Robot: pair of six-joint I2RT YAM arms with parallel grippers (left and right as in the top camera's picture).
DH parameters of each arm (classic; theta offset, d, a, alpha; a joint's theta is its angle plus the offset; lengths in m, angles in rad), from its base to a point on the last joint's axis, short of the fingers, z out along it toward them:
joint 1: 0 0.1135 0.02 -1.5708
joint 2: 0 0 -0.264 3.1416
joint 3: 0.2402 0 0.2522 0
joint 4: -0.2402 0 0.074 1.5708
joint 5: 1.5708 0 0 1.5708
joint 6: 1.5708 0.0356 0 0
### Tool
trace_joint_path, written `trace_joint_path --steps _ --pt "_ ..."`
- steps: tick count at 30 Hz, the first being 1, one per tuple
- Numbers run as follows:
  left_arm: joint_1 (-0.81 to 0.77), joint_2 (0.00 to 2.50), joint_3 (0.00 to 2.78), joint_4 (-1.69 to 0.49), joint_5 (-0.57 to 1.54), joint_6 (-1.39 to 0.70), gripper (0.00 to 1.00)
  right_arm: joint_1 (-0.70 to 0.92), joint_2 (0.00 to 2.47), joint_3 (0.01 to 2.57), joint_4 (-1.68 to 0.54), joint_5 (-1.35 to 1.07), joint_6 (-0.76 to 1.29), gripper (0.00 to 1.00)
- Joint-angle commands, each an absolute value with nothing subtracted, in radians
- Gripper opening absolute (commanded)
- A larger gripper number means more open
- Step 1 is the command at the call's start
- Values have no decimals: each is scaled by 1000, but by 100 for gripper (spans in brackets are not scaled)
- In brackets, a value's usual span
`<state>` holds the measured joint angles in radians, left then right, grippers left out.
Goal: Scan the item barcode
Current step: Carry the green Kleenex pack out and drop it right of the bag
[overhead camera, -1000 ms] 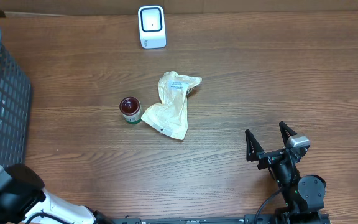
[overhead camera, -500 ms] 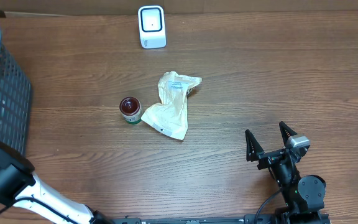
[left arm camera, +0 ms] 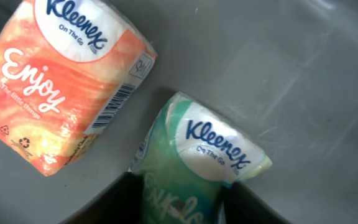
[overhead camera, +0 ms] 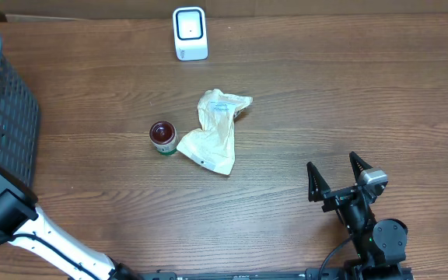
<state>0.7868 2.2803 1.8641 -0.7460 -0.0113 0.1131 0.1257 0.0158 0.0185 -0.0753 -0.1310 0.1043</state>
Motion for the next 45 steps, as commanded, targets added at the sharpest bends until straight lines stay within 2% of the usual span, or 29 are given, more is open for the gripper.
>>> trace_joint_path --steps 1,3,8,16,21,24,27,29,30,34,36,45 --pt "770 2328 1857 -763 -2 134 14 122 12 8 -71 -133 103 100" --pt "767 2327 1858 -779 -2 134 4 122 12 8 -71 -133 103 100" --pt "757 2304 1888 -835 -2 71 4 122 12 8 -71 -133 103 100" --pt "744 2056 2034 -922 9 -113 4 122 12 8 -71 -133 103 100" --pt "699 1742 2063 -1053 271 -242 4 122 12 8 -71 -133 103 100" --pt "578 1647 2062 -1197 258 -235 4 122 12 8 -71 -133 103 100" --pt "357 1630 2037 -1340 170 -225 4 122 12 8 -71 -133 103 100" --pt "253 1637 1991 -1357 170 -221 5 122 12 8 -71 -133 103 100" --pt "136 1644 1917 -1340 170 -226 4 122 12 8 -71 -133 103 100" --pt "-65 1662 1741 -1219 170 -278 4 122 12 8 -71 -133 103 100" --pt "-194 1678 1607 -1082 169 -325 4 122 12 8 -71 -133 103 100" --pt "-463 1793 1466 -805 169 -409 4 122 12 8 -71 -133 103 100"
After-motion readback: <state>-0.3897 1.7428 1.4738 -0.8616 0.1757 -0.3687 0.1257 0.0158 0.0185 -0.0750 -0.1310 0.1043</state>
